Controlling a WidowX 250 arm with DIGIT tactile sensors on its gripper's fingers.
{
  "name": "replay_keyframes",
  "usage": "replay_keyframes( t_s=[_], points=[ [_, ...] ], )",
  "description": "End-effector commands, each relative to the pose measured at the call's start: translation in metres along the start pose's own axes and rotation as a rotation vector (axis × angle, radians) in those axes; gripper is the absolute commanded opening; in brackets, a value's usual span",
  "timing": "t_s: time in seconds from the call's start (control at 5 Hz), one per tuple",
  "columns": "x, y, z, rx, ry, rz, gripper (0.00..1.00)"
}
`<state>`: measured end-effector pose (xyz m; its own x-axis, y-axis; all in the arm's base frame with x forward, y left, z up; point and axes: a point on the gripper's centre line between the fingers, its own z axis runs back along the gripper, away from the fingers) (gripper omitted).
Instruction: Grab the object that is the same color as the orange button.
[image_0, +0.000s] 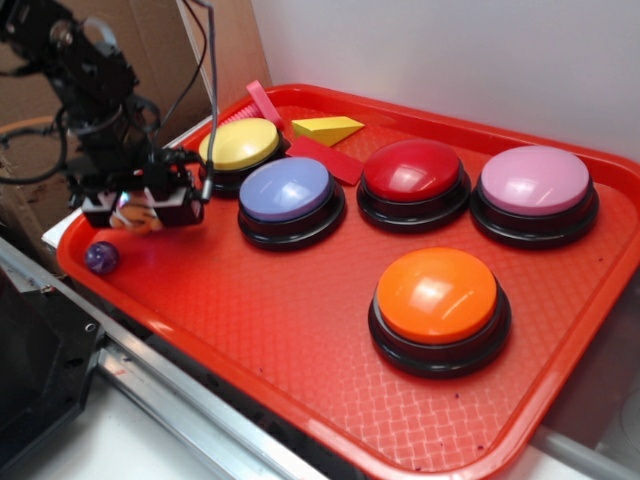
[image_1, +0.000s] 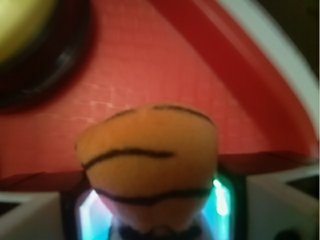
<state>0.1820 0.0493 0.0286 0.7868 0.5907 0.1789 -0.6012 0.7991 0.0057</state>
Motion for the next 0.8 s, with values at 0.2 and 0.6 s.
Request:
replay_keyframes(
  t_s=[0.2,0.6],
  points=[
    [-0.029,-0.064,0.12,-0.147,0.078,-0.349,0.0],
    [-0.045,-0.074,0.142,-0.176,0.083,-0.401,0.0]
  ],
)
